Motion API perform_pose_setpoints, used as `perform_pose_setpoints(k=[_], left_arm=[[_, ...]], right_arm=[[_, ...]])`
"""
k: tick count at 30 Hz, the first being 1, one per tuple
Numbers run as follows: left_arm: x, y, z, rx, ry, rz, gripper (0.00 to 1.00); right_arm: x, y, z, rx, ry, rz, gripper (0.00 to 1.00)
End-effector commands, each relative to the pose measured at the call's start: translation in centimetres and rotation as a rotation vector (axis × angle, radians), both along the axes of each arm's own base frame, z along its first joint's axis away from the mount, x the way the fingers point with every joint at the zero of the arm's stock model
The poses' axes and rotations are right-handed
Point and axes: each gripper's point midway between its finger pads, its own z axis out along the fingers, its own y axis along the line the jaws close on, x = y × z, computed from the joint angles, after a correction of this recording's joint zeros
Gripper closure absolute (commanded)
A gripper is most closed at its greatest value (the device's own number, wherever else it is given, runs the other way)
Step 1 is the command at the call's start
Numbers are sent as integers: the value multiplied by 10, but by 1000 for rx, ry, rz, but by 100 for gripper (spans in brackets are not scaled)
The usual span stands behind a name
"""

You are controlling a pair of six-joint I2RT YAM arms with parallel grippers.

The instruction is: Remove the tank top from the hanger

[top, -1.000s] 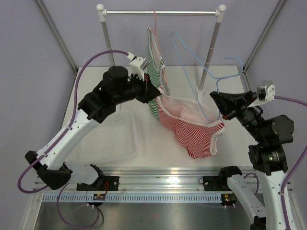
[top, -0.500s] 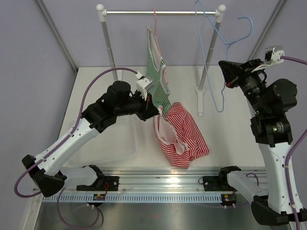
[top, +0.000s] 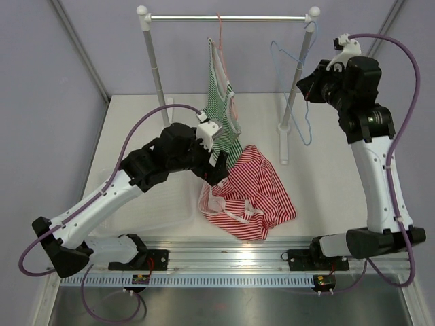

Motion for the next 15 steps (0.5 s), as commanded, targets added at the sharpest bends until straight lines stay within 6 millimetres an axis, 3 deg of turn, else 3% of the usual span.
perform_pose_setpoints(k=[1,3,4,6,7,8,9,10,13,15], left_arm=[[5,14,20,29,-92,58,1],[5,19,15,56,-88,82,1],[5,19,12,66,-83,88,1],[7,23,11,79,-93,115,1],[8,25,10,88,-98,135,1],[9,26,10,92,-100,143,1],[8,26,10,94,-101,146,1],[9,26,10,99,-106,157,1],[11,26,6,106,-111,177,1],[16,22,1,122,-102,188,1]], right_arm=[[21,5,22,-12,-28,-3,100],[47,10,14,-10,-5,-5,100],[51,11,27,-4,-38,-7,100],[74,14,20,-8,-23,-19,100],[76,16,34,-11,-56,-16,100],[89,21,25,-24,-36,-23,100],[93,22,25,-32,-33,-25,100],[94,22,37,-28,-62,-25,100],[107,22,35,-33,-59,-41,100],[116,20,22,-48,-28,-55,100]])
